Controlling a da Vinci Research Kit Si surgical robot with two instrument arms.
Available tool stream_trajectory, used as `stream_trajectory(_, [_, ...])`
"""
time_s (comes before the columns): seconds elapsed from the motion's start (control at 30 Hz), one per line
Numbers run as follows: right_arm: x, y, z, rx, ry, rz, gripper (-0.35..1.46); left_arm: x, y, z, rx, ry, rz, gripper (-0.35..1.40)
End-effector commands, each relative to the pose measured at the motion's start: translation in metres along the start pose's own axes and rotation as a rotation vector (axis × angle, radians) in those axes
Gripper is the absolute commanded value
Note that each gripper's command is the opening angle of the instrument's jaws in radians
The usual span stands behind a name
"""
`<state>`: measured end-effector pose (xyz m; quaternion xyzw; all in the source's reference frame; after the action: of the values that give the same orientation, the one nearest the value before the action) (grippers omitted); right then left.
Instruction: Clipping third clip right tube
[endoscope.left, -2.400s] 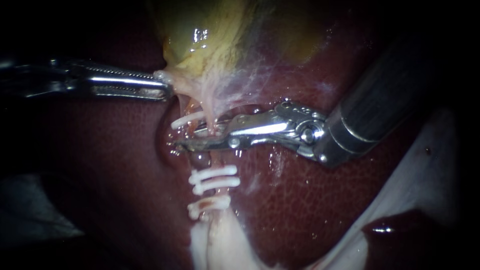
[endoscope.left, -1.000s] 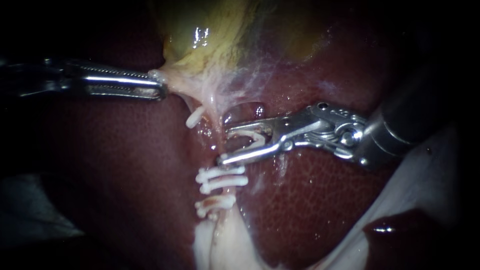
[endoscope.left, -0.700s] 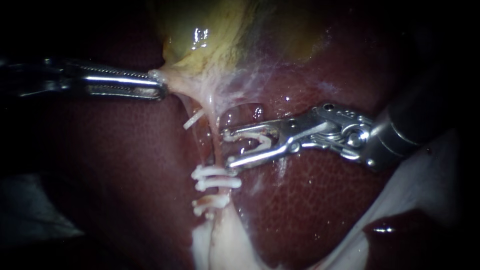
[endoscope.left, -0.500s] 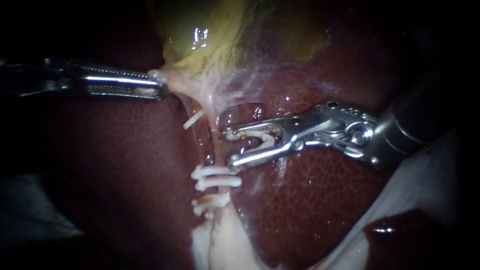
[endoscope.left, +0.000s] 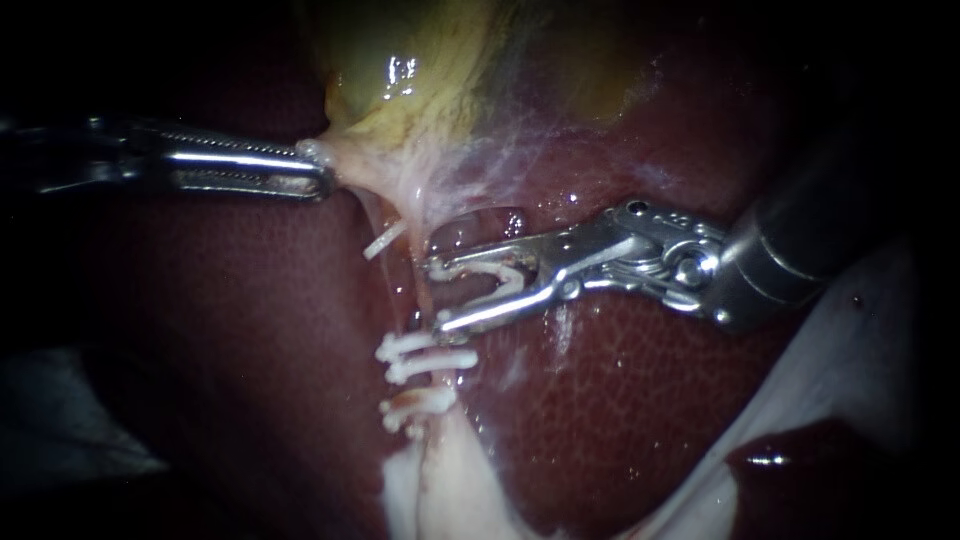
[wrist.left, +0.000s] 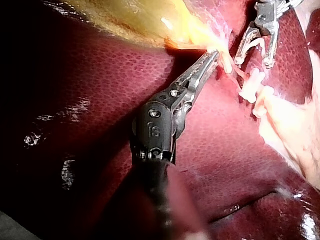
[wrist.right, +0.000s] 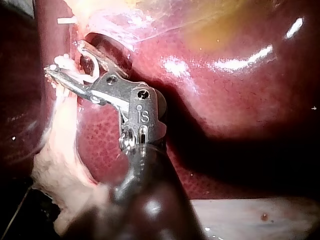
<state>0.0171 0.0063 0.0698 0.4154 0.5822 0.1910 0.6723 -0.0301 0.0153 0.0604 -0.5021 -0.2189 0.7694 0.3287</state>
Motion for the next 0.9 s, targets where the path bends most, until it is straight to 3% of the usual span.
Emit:
stream_trajectory(0.03, [-0.0002,0.0002,0.0002,-0.001,-0.001,-0.001,0.48,0.0,0.0,0.0,0.001,0.0,0.0,-0.35])
stream_trajectory(0.27, [-0.0011,0.0004,0.0003,-0.005,-0.016,-0.011,0.49,0.0,0.0,0.0,0.001,0.0,0.0,-0.35])
stream_trajectory(0.57, [0.0006,-0.0015,-0.0043,0.012,-0.011,0.004,0.49,0.0,0.0001,-0.0002,0.0,0.0,0.0,-0.35])
stream_trajectory(0.9, [0.0007,-0.0017,-0.0048,0.012,-0.01,0.005,0.49,0.0,0.0001,-0.0002,0.0,0.0,0.0,-0.35])
